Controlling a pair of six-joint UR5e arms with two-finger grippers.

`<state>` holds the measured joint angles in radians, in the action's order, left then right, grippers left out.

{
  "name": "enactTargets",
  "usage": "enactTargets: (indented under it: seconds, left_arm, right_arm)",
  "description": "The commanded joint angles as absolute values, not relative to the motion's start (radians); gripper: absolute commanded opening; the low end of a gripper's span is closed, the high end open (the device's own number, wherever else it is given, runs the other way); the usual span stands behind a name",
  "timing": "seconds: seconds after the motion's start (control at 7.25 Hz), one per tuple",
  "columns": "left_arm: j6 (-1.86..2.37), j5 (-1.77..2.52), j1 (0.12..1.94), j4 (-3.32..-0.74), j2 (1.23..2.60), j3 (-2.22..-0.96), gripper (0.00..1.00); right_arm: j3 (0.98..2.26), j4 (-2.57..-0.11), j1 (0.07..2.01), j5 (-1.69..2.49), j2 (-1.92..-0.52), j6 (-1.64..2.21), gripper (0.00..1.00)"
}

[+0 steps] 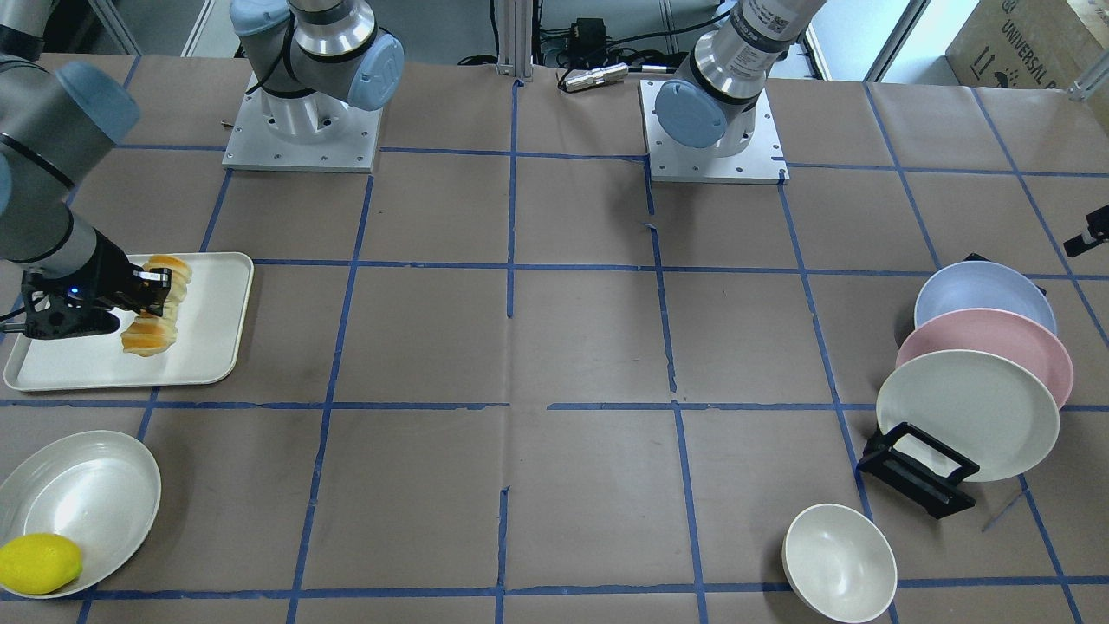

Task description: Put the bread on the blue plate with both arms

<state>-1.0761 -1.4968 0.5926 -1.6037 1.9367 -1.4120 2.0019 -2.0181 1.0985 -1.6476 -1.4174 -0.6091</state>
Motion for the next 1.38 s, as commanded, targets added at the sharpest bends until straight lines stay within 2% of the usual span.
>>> enactTargets:
  seconds: [0.0,0.28,0.55,0.69,0.83,1.1,1.24]
  left_arm:
    - [-1.123,-1.491,0.577,-1.618,2.183,-1.223,1.00]
    - [-1.120,-1.493,0.612,-1.638,2.238,-1.250,0.99]
    - [-1.123,-1.496,0.643,-1.628,2.238,-1.308,0.98]
    - [-1.155,-1.502,0.641,-1.628,2.241,-1.321,0.89]
    - [-1.175,-1.505,0.641,-1.628,2.241,-1.313,0.66]
    - [-1.180,-1.506,0.638,-1.628,2.244,-1.318,0.32]
    - [-1.180,-1.506,0.637,-1.628,2.246,-1.307,0.21]
  right_arm:
    - [1.800,-1.741,1.140,-1.649,-1.454,-0.524,0.08]
    - [1.644,-1.542,1.285,-1.645,-1.466,-0.331,0.08]
    - [1.583,-1.470,1.390,-1.643,-1.503,-0.255,0.08]
    - [1.582,-1.470,1.393,-1.625,-1.515,-0.255,0.08]
    - [1.572,-1.471,1.393,-1.590,-1.513,-0.230,0.08]
    - [1.565,-1.474,1.393,-1.582,-1.506,-0.213,0.08]
    - [1.560,-1.474,1.393,-1.588,-1.506,-0.212,0.08]
